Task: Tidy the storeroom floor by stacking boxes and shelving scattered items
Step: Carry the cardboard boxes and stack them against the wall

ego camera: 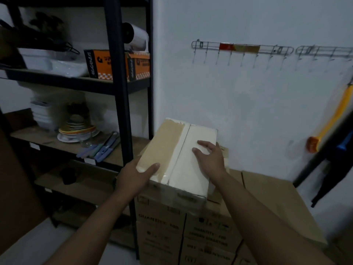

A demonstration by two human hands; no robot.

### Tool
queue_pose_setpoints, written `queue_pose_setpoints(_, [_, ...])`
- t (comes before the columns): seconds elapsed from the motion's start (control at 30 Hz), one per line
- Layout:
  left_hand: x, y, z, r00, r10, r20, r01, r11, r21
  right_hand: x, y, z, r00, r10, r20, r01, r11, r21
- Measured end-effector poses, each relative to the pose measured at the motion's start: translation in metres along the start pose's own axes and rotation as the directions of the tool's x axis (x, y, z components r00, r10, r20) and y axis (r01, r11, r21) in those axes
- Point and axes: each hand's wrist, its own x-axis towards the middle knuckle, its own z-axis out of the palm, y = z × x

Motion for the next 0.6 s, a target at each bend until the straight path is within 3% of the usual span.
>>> queue_pose_setpoints(0.2, [0.078,-0.013,0.013,0.997,-0.077,-0.017,0.078,0.996,0.048,0.085,0.018,0.039,1.000,0.019,0.018,-0.019,0.999,-0.032])
queue_pose_setpoints(0.4, [0.143,-0.024,0.032,0.998,-0.058,-0.006,0.059,0.994,0.096,0.153,0.040,0.072,0.994,0.113,0.012,-0.112,0.991,-0.069])
queue_pose_setpoints(0.5, [0.174,-0.025,0.035,1.000,0.018,-0.007,-0.018,0.995,0.094,0.184,0.045,0.083,0.988,0.150,0.030,-0.148,0.987,-0.057])
queue_pose_setpoints(0.6, [0.205,-0.036,0.041,0.974,0.228,0.000,-0.214,0.918,0.335,0.208,0.048,0.095,0.982,0.182,0.038,-0.180,0.982,-0.055])
